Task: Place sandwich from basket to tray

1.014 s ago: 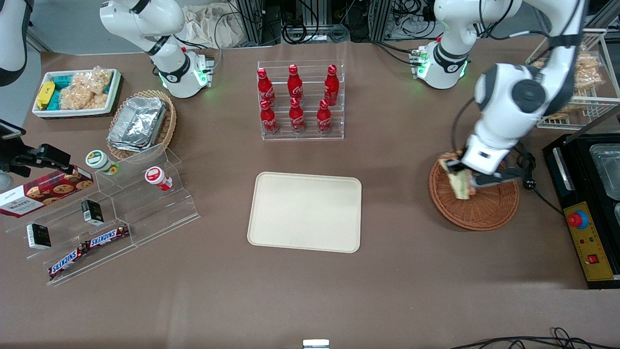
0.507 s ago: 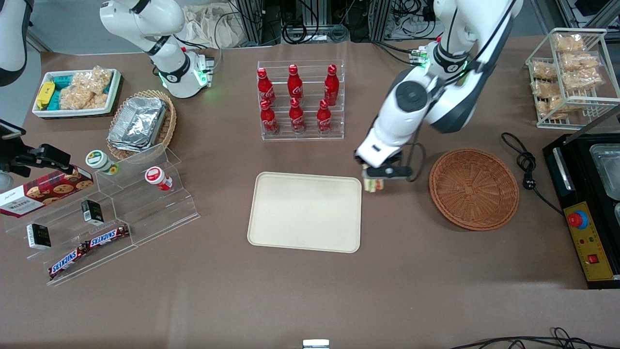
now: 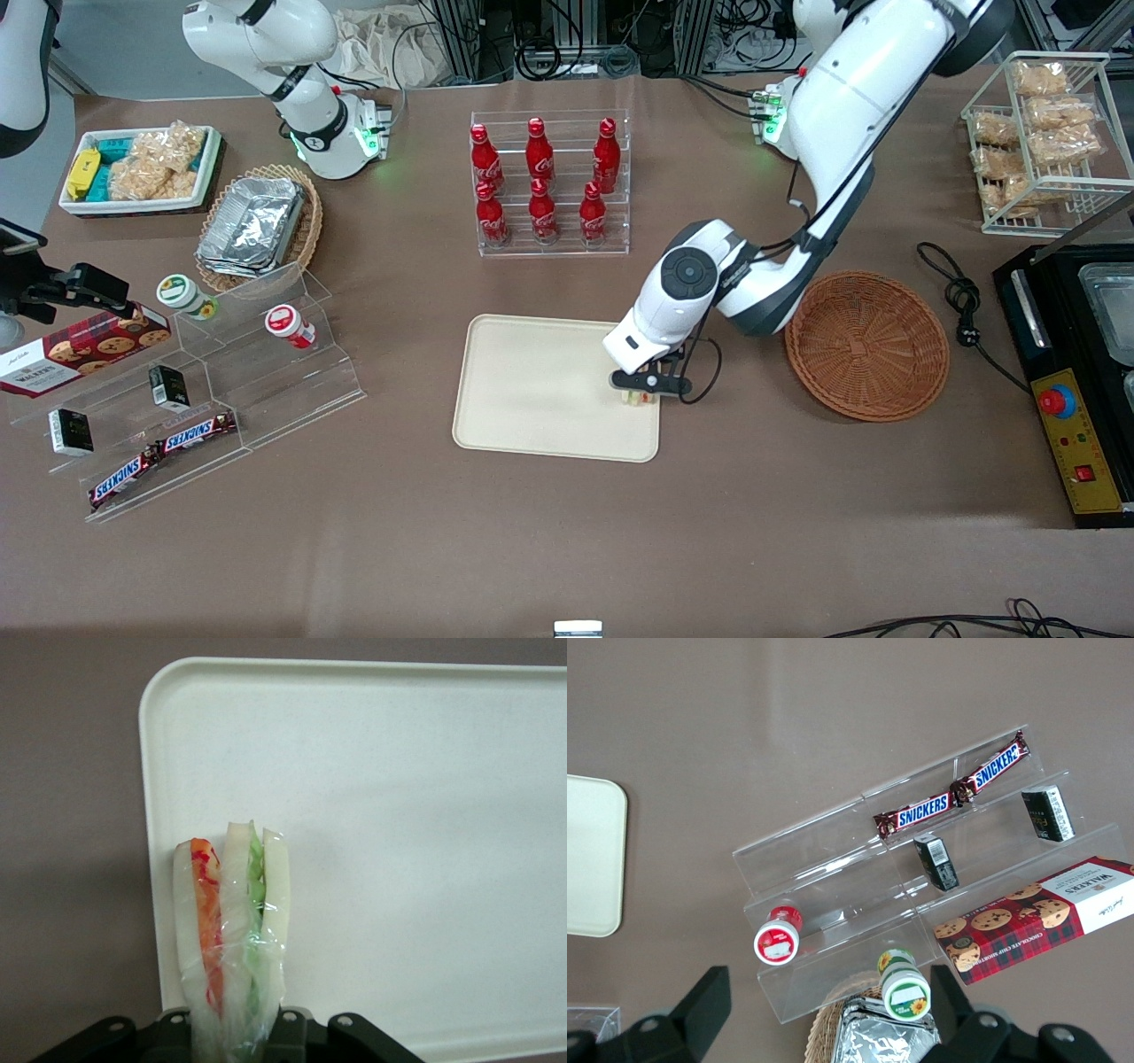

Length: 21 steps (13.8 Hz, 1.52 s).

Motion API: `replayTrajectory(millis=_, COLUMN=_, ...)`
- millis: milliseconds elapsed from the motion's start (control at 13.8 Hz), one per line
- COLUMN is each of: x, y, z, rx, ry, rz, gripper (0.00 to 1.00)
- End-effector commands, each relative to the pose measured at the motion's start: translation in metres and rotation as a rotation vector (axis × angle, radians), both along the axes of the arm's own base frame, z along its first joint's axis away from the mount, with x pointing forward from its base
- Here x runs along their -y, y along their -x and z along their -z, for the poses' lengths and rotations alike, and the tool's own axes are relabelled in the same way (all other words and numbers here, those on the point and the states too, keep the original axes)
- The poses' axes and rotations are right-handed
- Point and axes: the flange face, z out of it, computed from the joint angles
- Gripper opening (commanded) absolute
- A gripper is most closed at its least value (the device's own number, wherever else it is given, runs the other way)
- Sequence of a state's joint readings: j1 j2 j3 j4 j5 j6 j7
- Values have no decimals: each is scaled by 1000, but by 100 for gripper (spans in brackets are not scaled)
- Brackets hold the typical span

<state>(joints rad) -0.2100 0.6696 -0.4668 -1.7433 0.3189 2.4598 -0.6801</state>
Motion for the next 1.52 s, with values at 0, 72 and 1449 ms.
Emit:
replayTrajectory(millis=0, x=5, y=-5, z=1, rx=40, ry=-21, rz=34, gripper=54)
replayTrajectory(millis=72, x=5, y=-6, z=3, rx=40, ry=-22, rz=32, gripper=68)
replayTrajectory(millis=1449, x=-239, y=-31, z=-309, rx=-92, ry=-82, rz=-269, gripper=99)
